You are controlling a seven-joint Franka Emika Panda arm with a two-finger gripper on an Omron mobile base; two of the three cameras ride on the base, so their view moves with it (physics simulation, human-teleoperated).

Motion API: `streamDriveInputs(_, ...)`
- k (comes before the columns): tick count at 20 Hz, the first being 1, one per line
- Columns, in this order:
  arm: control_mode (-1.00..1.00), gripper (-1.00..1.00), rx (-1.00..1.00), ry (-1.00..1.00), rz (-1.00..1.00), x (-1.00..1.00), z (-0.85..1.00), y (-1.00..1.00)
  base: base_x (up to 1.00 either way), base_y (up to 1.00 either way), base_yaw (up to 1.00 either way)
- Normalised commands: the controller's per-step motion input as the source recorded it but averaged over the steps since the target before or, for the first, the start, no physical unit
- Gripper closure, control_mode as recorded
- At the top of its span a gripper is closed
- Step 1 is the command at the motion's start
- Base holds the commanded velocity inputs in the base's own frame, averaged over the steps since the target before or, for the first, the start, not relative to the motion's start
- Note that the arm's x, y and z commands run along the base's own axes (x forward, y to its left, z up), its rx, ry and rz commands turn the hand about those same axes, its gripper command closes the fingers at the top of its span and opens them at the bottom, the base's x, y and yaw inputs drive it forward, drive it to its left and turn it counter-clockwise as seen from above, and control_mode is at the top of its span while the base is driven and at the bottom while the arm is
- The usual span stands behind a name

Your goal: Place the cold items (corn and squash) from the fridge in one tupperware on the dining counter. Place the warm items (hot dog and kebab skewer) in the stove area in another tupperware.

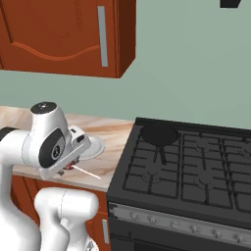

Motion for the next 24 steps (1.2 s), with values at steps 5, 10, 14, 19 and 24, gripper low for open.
streamDriveInputs(5, -1.00, 1.00, -0.01, 0.06, 0.00, 0.02, 0.00, 0.03, 0.00, 0.00, 0.00)
streamDriveInputs(10, 1.00, 1.00, 0.00, 0.00, 0.00, -0.15, 0.00, -0.03, -0.15, -0.07, -0.02)
streamDriveInputs(14, 1.00, 1.00, 0.00, 0.00, 0.00, 0.00, 0.00, 0.00, -0.92, -0.55, -0.15)
streamDriveInputs(19, 1.00, 1.00, 0.00, 0.00, 0.00, 0.00, 0.00, 0.00, -0.84, -0.68, -0.17)
streamDriveInputs(24, 1.00, 1.00, 0.00, 0.00, 0.00, 0.00, 0.00, 0.00, -0.07, -0.90, -0.60)
